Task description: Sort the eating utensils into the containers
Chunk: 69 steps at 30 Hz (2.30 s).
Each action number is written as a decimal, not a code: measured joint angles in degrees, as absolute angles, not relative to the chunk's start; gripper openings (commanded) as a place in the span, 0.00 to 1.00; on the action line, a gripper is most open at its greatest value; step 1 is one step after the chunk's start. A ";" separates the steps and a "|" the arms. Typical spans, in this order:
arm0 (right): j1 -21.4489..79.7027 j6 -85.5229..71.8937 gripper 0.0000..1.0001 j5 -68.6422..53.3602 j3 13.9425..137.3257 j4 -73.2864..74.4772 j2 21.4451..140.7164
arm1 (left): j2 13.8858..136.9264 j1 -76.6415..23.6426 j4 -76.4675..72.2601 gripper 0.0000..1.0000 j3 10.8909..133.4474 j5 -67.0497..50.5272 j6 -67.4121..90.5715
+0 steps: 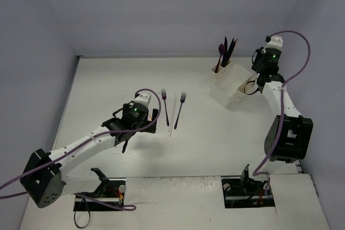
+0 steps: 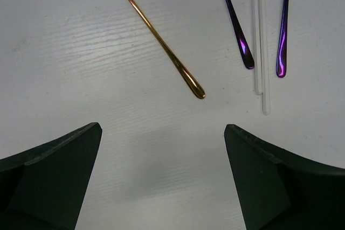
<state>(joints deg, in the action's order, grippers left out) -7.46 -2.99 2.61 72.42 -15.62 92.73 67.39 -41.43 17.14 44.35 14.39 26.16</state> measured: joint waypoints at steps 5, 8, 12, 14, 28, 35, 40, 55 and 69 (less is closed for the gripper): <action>-7.47 -3.48 0.72 2.41 70.61 -16.12 92.49 | 68.89 -41.43 17.26 0.97 44.78 13.40 27.13; -7.48 -3.53 0.90 2.15 70.04 -15.45 91.16 | 70.56 -41.43 17.64 0.97 45.94 12.49 28.04; -7.49 -4.38 1.00 1.98 70.00 -13.55 86.04 | 73.17 -41.43 17.80 0.97 48.39 11.11 29.26; -7.49 -4.65 1.00 1.66 70.00 -12.23 82.14 | 74.57 -41.43 17.86 0.98 49.65 10.37 29.58; -7.20 -13.54 1.00 -0.30 60.25 -6.68 53.64 | 90.59 -41.66 21.35 0.59 62.63 5.72 32.83; -3.45 -14.61 1.00 -0.05 56.12 -1.57 49.13 | 97.83 -45.02 25.49 0.52 66.17 4.50 37.16; -1.15 -14.31 1.00 1.69 55.49 1.29 46.95 | 100.61 -49.78 27.26 0.51 66.76 4.02 41.35; 2.62 -13.23 1.00 3.93 54.81 3.76 43.94 | 106.62 -52.29 29.08 0.37 71.09 6.12 47.11; 3.25 -12.58 1.00 4.38 54.81 5.57 43.27 | 109.11 -51.78 30.73 0.11 74.32 8.11 47.07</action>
